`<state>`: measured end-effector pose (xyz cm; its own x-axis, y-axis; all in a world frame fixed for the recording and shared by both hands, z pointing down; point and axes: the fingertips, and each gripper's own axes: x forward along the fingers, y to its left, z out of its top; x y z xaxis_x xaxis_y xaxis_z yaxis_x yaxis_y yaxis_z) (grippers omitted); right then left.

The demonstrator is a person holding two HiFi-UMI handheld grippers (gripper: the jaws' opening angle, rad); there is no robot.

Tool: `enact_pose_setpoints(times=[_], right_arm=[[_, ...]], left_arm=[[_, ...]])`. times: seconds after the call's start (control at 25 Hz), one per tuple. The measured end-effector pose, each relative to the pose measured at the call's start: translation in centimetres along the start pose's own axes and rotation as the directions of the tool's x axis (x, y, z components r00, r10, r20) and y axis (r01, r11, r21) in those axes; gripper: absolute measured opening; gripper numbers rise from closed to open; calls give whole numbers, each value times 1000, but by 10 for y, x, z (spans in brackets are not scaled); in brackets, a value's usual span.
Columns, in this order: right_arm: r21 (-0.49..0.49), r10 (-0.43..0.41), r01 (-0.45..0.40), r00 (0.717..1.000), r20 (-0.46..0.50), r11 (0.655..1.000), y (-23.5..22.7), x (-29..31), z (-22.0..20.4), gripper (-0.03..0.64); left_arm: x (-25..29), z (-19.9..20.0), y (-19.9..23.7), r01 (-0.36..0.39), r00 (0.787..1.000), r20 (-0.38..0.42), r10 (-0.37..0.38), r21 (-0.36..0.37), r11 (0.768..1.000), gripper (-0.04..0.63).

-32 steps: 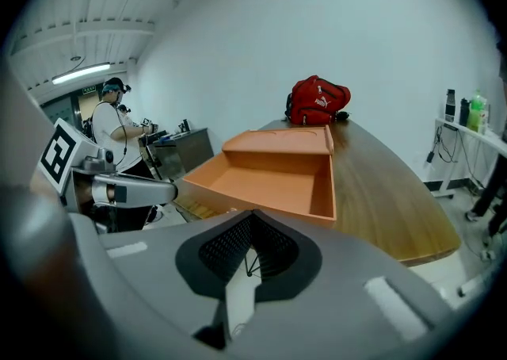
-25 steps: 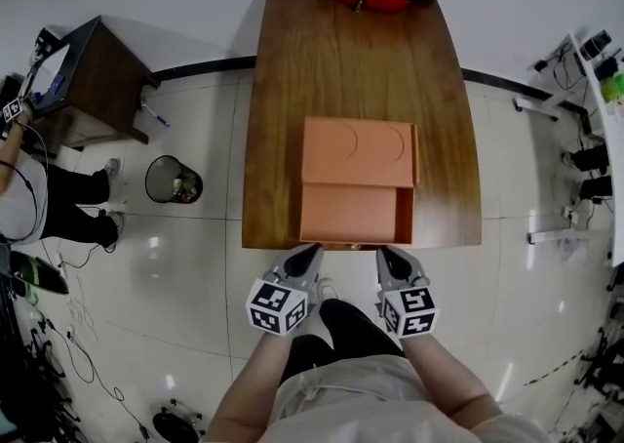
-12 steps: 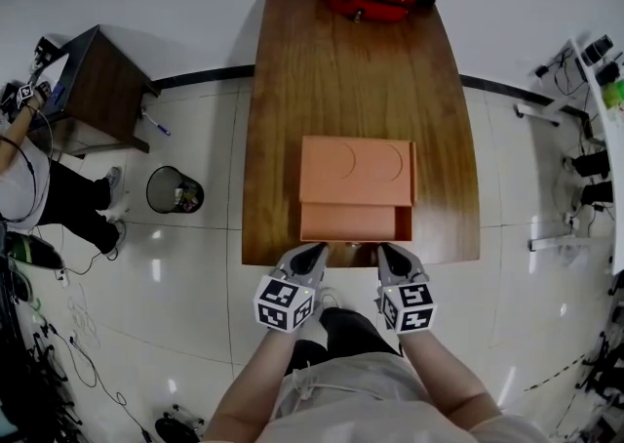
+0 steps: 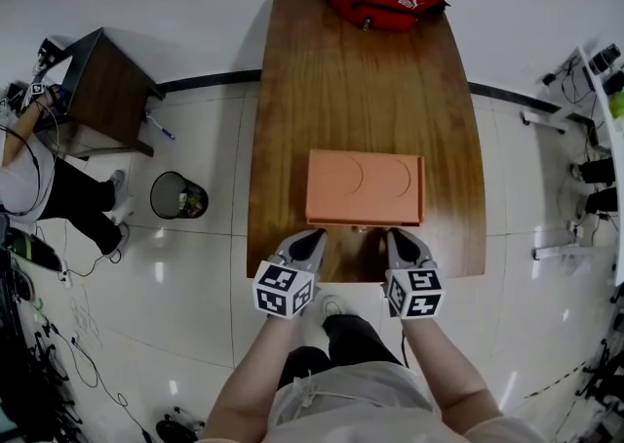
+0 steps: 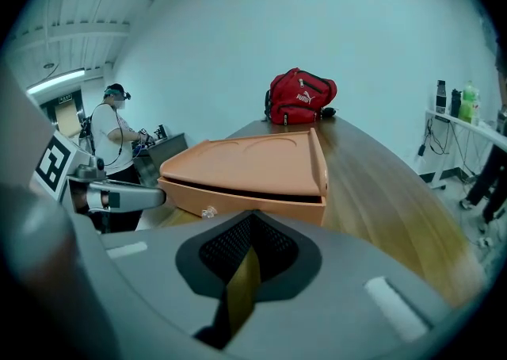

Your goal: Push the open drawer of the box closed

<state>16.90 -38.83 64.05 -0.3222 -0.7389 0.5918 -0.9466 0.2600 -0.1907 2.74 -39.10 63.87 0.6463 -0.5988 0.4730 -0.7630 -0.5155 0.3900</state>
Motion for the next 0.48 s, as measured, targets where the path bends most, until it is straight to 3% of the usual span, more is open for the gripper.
enact_pose_setpoints(times=[0.36, 0.48], right_arm=[[37, -33, 33, 999, 6, 999, -2, 6, 5, 6], [32, -3, 3, 1000, 18, 999, 2, 3, 6, 6]], left_arm=[[8, 13, 6, -3, 998, 61, 8, -70, 998, 6], [4, 13, 1, 1, 997, 74, 4, -66, 998, 6]])
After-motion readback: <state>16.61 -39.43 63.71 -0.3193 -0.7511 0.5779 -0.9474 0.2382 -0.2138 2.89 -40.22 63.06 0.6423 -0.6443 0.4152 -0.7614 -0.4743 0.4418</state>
